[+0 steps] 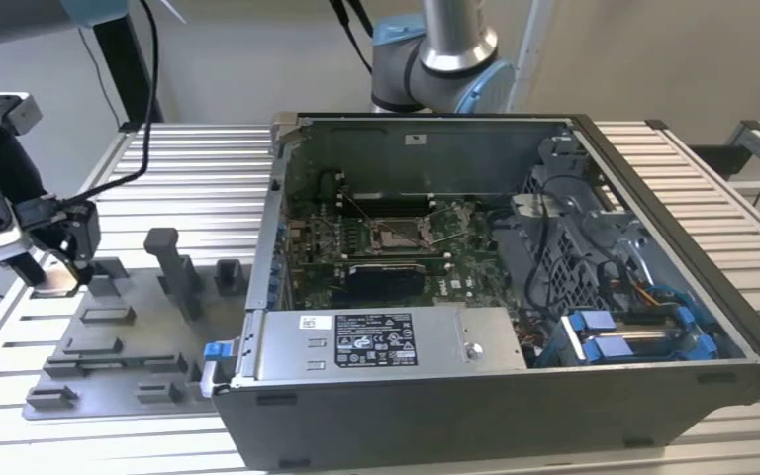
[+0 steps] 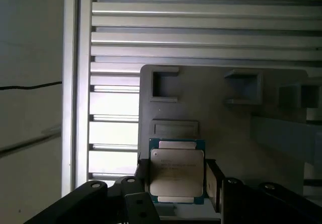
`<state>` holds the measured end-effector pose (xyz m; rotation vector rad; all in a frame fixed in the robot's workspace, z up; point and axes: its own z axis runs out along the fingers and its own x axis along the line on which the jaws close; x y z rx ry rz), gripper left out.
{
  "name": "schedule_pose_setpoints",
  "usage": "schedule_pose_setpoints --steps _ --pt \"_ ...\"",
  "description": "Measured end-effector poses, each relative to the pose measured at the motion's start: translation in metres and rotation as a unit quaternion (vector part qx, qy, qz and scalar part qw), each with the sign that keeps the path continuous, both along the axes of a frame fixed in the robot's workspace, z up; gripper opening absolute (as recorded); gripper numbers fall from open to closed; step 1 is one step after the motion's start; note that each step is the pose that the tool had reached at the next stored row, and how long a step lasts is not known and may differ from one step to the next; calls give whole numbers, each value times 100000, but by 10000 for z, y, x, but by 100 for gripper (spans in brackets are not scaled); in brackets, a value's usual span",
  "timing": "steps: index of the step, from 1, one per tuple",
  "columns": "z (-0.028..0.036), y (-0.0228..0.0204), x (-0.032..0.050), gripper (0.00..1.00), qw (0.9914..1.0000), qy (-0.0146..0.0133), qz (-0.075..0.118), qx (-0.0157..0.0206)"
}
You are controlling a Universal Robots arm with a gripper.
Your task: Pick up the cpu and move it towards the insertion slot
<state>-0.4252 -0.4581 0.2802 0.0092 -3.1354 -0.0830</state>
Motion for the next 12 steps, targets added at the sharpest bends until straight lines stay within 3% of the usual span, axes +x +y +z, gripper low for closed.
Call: schedule_pose_setpoints --steps 6,12 --pt "141 0 0 0 100000 2 -2 -2" --pt "331 0 0 0 100000 -4 -1 4"
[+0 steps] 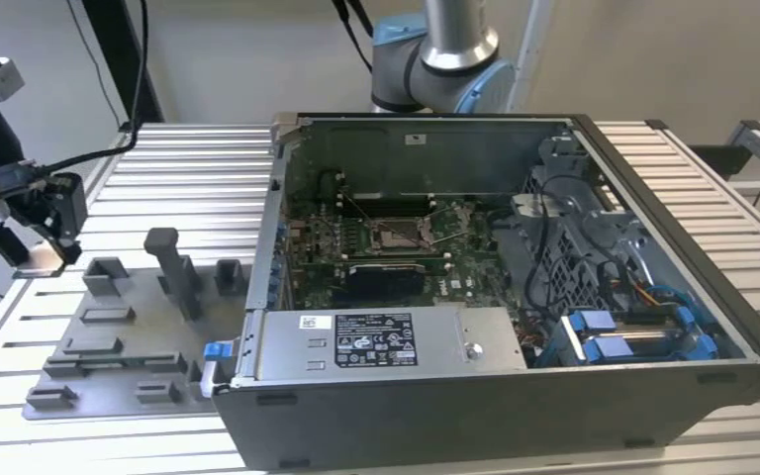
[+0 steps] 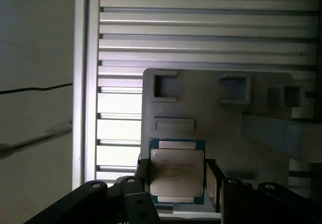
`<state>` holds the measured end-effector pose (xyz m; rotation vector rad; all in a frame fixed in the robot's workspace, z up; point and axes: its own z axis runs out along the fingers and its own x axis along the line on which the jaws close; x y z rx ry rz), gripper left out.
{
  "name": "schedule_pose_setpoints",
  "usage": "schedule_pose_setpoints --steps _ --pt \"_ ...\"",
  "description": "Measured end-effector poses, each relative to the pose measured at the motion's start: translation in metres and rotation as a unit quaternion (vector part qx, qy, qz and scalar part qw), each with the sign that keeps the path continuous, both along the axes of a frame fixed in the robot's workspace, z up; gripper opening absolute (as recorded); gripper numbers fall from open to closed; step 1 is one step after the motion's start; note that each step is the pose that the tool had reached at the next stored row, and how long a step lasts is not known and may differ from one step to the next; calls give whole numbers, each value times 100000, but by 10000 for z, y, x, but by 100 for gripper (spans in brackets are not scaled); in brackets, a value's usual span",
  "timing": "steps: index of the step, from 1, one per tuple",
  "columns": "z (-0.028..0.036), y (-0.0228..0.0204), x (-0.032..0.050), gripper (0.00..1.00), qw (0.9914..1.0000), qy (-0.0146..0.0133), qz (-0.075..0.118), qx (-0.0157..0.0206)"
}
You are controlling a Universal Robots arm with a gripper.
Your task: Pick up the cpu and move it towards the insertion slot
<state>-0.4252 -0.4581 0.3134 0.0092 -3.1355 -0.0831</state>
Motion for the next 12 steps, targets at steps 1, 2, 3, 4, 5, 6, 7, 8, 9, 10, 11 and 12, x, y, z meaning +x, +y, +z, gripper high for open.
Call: schedule_pose_setpoints --steps 1,2,3,4,5,6,7,8,9,10,11,12 --pt "32 0 0 0 100000 -1 1 2" --pt "65 0 0 0 100000 1 1 1" --pt "101 0 0 0 100000 4 0 -1" --pt "137 0 0 0 100000 -1 0 1" --pt "171 0 0 0 100000 0 0 0" --pt "203 0 0 0 100000 6 2 -5" --pt "234 0 0 0 100000 6 -1 -4" --pt "267 0 0 0 100000 -1 -2 2" --pt "300 0 0 0 100000 -1 0 2" --pt "336 0 0 0 100000 4 -1 -3" --pt "372 0 0 0 100000 4 0 -2" --pt "409 0 0 0 100000 0 1 1"
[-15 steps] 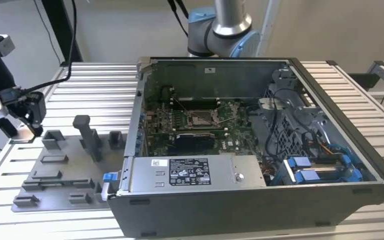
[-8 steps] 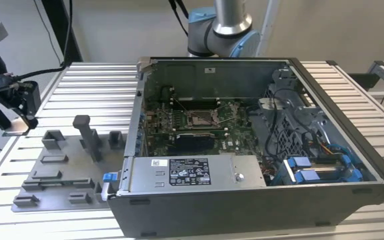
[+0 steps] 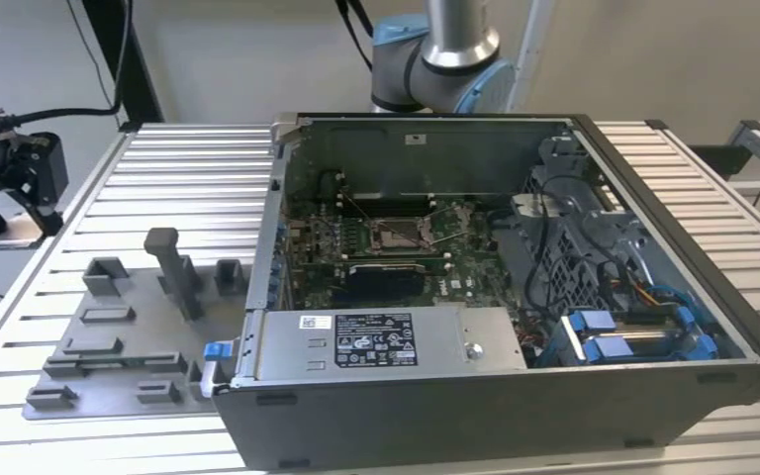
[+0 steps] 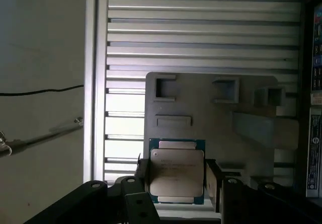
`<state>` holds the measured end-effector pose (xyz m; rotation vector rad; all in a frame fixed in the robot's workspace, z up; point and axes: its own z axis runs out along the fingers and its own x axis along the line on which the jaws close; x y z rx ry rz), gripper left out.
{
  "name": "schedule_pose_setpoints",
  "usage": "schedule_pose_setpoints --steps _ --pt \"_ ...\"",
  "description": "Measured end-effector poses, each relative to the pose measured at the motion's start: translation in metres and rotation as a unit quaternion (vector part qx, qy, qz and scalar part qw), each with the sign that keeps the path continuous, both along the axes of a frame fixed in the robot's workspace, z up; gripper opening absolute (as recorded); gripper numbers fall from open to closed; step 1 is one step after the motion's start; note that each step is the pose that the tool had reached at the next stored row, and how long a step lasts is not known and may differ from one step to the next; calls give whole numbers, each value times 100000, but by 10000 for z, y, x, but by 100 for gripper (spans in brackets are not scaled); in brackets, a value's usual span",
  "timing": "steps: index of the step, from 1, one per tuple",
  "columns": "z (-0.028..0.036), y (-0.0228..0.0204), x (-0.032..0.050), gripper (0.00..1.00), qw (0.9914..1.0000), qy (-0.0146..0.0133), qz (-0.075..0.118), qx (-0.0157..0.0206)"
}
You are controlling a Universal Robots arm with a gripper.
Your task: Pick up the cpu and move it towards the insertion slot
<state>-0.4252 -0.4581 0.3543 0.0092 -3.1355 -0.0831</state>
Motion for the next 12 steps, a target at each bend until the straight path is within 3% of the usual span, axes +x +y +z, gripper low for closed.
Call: schedule_pose_setpoints --steps 12 --pt "410 0 0 0 100000 -6 -3 3"
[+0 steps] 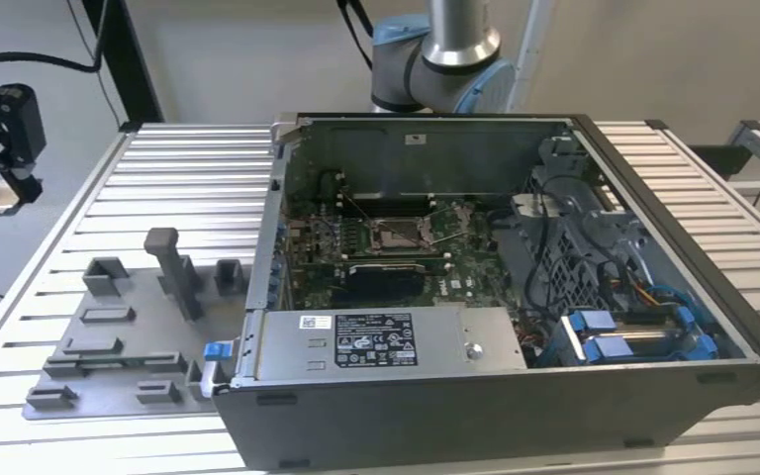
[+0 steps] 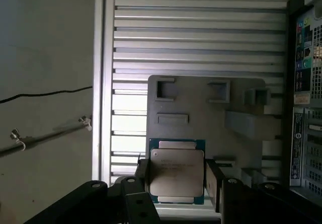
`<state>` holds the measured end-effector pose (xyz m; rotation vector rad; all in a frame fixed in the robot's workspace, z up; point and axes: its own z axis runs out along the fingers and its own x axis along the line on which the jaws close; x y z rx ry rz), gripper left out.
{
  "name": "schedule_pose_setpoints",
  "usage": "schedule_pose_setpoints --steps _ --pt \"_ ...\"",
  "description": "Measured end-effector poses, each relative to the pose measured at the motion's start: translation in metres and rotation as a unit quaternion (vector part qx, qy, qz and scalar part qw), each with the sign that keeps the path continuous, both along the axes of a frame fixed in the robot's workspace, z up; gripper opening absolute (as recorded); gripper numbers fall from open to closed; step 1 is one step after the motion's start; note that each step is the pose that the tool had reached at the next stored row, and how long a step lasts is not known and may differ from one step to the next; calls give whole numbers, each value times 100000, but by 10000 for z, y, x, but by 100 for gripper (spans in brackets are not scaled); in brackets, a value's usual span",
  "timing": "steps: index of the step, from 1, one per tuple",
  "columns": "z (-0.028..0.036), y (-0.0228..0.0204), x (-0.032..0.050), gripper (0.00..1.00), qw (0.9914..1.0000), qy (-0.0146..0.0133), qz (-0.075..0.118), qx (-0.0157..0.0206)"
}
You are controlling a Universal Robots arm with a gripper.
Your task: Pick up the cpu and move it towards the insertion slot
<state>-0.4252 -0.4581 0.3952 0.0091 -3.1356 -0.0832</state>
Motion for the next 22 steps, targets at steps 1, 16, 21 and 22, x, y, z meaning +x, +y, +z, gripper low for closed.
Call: schedule_pose_setpoints --steps 1,16,21,22 --pt "33 0 0 0 100000 10 2 -6" --pt "159 1 0 0 100000 -15 0 -14" --pt "160 0 19 0 100000 -11 13 -22" --pt "159 0 35 0 100000 -17 7 -15"
